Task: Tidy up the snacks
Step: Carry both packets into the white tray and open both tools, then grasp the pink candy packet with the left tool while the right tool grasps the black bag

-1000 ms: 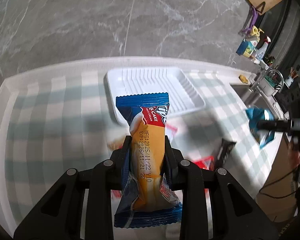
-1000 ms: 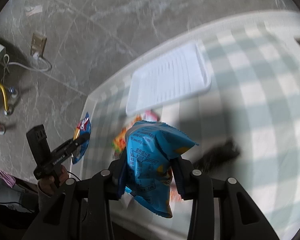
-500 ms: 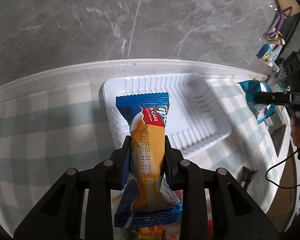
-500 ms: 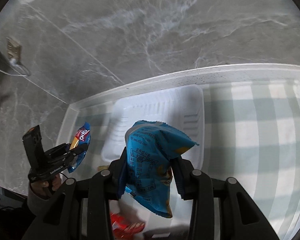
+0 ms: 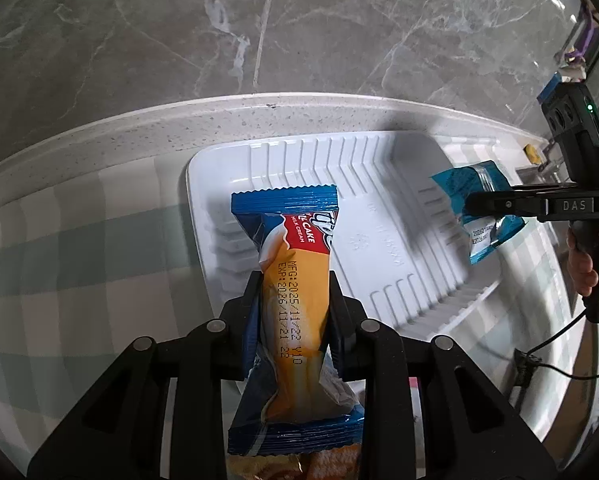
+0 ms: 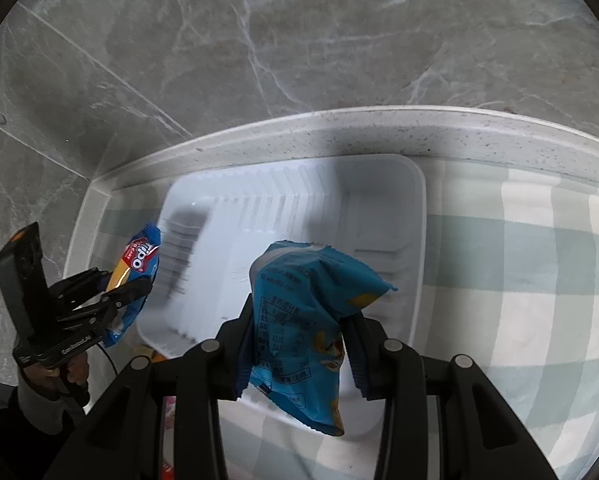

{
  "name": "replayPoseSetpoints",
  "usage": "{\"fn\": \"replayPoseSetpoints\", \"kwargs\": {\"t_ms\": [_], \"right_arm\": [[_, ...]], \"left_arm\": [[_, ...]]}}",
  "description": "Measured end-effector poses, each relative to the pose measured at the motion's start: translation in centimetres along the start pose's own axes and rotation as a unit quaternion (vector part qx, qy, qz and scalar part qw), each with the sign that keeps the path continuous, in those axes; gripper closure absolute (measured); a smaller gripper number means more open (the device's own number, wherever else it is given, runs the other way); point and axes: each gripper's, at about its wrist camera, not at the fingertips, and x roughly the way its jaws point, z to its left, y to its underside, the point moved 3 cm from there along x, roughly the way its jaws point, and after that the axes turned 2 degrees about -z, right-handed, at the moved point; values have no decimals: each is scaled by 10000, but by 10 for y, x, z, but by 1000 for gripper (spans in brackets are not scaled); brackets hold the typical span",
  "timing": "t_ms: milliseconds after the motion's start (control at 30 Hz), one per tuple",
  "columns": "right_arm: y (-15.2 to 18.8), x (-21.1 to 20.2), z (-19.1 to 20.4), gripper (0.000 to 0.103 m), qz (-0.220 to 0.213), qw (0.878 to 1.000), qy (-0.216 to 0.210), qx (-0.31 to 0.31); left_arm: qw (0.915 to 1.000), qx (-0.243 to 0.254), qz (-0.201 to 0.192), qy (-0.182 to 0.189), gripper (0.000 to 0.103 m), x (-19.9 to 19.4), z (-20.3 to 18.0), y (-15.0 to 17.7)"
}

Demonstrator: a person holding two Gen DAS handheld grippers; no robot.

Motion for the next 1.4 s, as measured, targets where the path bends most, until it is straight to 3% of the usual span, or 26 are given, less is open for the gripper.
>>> {"fn": "replayPoseSetpoints", "kwargs": {"t_ms": [200,367,533,633,667,700,1067,1400], "right_arm": [[3,10,-3,58,29,9996,264,-60],[2,9,-4,47,-73,9992,394,-74],[3,3,-1,45,-175,9987,468,-134],[7,-1,1,43,-230,9983,500,-176],[8,-2,1,43,-240,9983,506,-174],[8,-2,2,43,-245,9983,499,-173],[23,-24,12,43,-436,9982,386,-116],[66,-75,27,36,-790,9967,154,107]], "left_arm": [[9997,-24,158,-164,76,19,-2,-1],[9997,-155,191,-65,76,27,-2,-4],[9991,-418,48,82,76,24,4,-6],[9983,-558,-31,152,69,20,8,-10],[9981,-590,-90,168,58,18,8,-12],[9978,-617,-145,216,51,15,10,-12],[9980,-488,-372,159,50,-19,7,-14],[9990,-78,-416,138,50,-75,-4,32]]}}
